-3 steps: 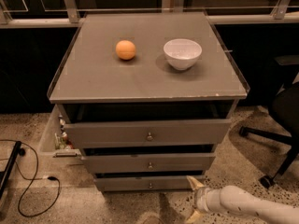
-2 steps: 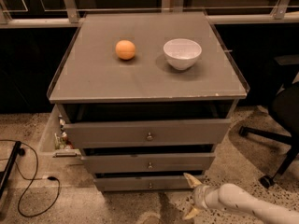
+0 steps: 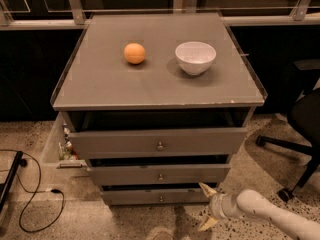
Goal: Open bottom drawer
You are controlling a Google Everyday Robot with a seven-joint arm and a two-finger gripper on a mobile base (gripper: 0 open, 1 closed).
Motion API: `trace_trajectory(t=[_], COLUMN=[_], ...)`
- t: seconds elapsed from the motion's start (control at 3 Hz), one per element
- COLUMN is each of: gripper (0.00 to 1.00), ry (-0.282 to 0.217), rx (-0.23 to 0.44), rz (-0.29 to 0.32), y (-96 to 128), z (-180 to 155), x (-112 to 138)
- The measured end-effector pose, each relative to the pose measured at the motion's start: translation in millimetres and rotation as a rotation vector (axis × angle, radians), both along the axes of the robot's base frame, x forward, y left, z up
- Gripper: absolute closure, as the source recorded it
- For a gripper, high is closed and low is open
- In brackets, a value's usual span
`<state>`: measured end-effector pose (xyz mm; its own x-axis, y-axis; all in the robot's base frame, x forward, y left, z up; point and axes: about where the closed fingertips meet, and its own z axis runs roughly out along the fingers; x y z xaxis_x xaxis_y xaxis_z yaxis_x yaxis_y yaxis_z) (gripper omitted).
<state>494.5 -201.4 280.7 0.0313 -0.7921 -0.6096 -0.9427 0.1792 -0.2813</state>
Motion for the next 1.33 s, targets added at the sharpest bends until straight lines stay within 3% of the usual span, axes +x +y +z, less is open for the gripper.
trace_trajectory(t=[0.33, 1.0, 1.33], gripper=[0.00, 0.00, 0.00], ry=[-0.031, -0.156, -0.219], rx=[-0.025, -0.156, -0.152], rz=[0.026, 0.129, 0.170], y=[5.8, 21.8, 23.5], z=[-20.1, -71.6, -77.5], x=[3.3, 22.4, 38.7])
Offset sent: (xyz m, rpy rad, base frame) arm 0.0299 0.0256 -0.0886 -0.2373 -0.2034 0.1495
